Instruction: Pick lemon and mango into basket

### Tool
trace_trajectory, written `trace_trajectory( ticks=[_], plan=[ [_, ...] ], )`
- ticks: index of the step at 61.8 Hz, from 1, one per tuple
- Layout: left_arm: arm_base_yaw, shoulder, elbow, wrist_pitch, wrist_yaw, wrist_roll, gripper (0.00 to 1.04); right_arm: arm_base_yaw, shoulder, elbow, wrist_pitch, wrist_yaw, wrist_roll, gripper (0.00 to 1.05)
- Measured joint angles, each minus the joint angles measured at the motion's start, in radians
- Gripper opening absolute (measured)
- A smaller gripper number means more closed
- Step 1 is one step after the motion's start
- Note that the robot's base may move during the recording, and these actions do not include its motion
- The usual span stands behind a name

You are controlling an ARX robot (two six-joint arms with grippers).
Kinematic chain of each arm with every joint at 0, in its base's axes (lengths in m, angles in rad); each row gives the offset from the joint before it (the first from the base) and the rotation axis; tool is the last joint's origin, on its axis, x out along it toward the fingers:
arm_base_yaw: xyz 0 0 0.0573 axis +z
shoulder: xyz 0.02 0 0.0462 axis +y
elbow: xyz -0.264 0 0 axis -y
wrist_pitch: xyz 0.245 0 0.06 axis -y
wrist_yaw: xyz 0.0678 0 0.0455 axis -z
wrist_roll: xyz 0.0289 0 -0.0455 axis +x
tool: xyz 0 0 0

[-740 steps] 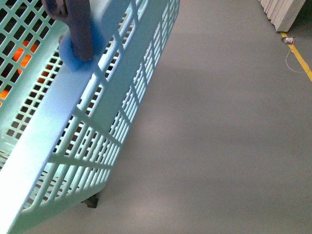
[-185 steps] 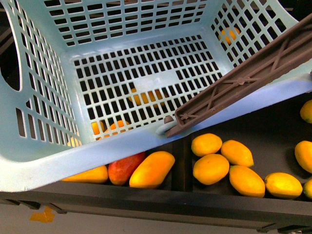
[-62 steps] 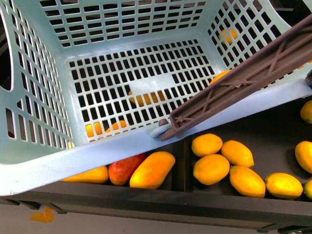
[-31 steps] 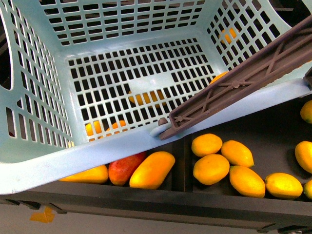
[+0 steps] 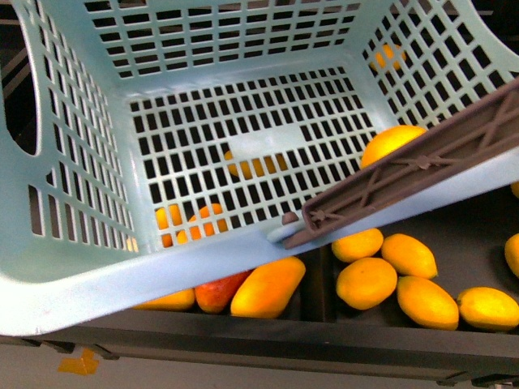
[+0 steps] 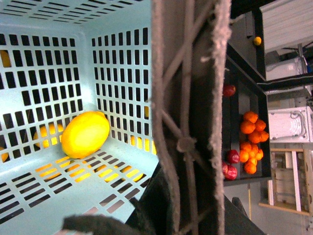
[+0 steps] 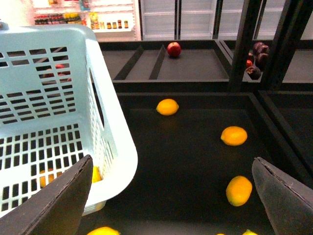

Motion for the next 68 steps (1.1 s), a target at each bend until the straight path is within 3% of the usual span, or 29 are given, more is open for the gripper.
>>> trace_trajectory(
  ticks=[68],
  plan=[
    [0.010,0.000,0.000,0.000,-0.008,-0.001,0.06,-0.001,-0.004,-0.007,-0.003,-0.005,0.000,0.96]
  ],
)
